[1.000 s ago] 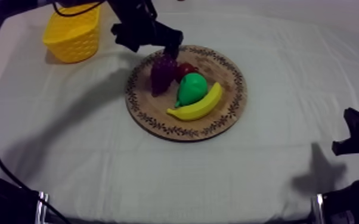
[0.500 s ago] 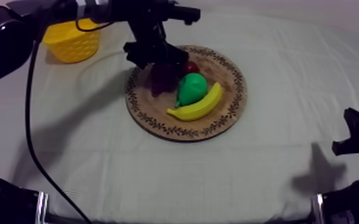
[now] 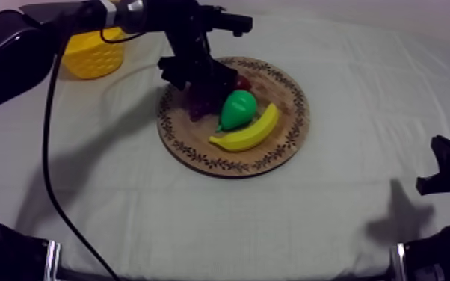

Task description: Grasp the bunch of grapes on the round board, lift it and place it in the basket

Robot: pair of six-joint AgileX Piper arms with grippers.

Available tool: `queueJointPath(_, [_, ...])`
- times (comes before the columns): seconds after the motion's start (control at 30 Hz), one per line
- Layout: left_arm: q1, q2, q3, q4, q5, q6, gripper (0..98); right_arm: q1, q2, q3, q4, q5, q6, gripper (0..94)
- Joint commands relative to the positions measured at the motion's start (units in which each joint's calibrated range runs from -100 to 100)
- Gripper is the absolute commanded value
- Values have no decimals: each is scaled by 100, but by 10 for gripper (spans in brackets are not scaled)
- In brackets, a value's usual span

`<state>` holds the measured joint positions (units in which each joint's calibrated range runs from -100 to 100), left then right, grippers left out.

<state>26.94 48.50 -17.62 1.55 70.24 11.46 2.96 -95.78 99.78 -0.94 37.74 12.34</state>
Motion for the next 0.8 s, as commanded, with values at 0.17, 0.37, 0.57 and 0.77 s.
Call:
queueJointPath(0.17, [8, 13, 0, -2, -9, -21, 948, 3, 2, -1, -1, 0, 0, 3])
queueJointPath(0.37, [15, 66, -16, -2, -11, -49, 926, 3, 2, -1, -1, 0, 0, 3])
queueJointPath(0.57, [16, 89, 118, -26, -136, -62, 854, 3, 2, -1, -1, 0, 0, 3])
queueJointPath(0.77, [-1, 52, 331, -30, -378, -25, 738, 3, 2, -1, -1, 0, 0, 3])
